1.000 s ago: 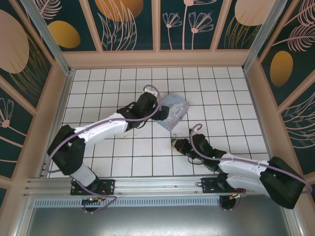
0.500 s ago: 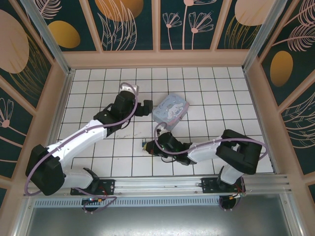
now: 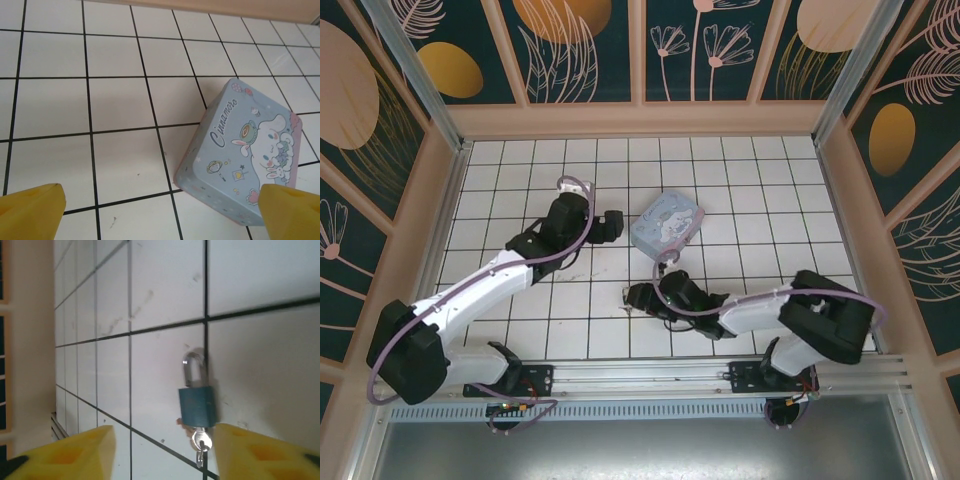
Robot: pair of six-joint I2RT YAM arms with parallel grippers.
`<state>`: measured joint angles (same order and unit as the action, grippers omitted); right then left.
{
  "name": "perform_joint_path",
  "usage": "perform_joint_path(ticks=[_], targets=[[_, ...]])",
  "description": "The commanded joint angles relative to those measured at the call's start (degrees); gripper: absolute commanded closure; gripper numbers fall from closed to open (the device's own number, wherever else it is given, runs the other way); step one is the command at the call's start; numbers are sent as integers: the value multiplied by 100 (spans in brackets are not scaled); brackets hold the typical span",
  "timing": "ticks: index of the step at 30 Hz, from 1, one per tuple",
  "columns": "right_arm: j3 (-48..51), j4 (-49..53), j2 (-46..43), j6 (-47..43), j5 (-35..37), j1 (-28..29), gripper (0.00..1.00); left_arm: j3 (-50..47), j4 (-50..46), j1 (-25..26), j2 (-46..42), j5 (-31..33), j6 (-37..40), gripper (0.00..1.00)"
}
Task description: Unlock the padlock with the key
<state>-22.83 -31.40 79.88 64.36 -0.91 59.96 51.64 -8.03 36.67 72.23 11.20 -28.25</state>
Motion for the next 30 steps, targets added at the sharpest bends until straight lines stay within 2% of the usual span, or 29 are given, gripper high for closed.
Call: perform_joint_path(ticks=[1, 2, 5, 10, 13, 17, 21, 23, 27, 30], targets=[[53, 696, -684, -232, 149, -185, 31, -26, -98, -79, -254, 255, -122, 1], [10, 938, -969, -328, 282, -276, 20, -22, -118, -109, -293, 341, -142, 2], [-265, 1861, -1710, -673, 543, -625, 9, -10, -143, -219, -403, 682, -87, 1], [-964, 3460, -2667, -1375, 1639, -1365, 2, -172, 249, -686, -674, 1268, 144, 1], [-1230, 3758, -3001, -1867, 2338, -1909, 1, -498, 790, -1094, -962, 1566, 311, 2], [-1252, 3447, -3173, -2444, 2923, -2767, 1, -962, 1658, -1576, -1243, 1820, 716, 1], [-1143, 2858, -3080, -2776, 2688, -3723, 1, -1657, 2835, -1942, -1454, 2259, 1061, 1], [-1031, 2518, -2953, -3175, 2581, -4033, 1, -1946, 3317, -2156, -1442, 2196, 1251, 1], [-773, 1763, -2675, -4240, 2575, -4379, 1, -2264, 3851, -2538, -1089, 1912, 1806, 1], [-536, 1137, -2389, -4834, 2658, -4581, 1, -2673, 4591, -2797, -843, 1593, 2126, 1]])
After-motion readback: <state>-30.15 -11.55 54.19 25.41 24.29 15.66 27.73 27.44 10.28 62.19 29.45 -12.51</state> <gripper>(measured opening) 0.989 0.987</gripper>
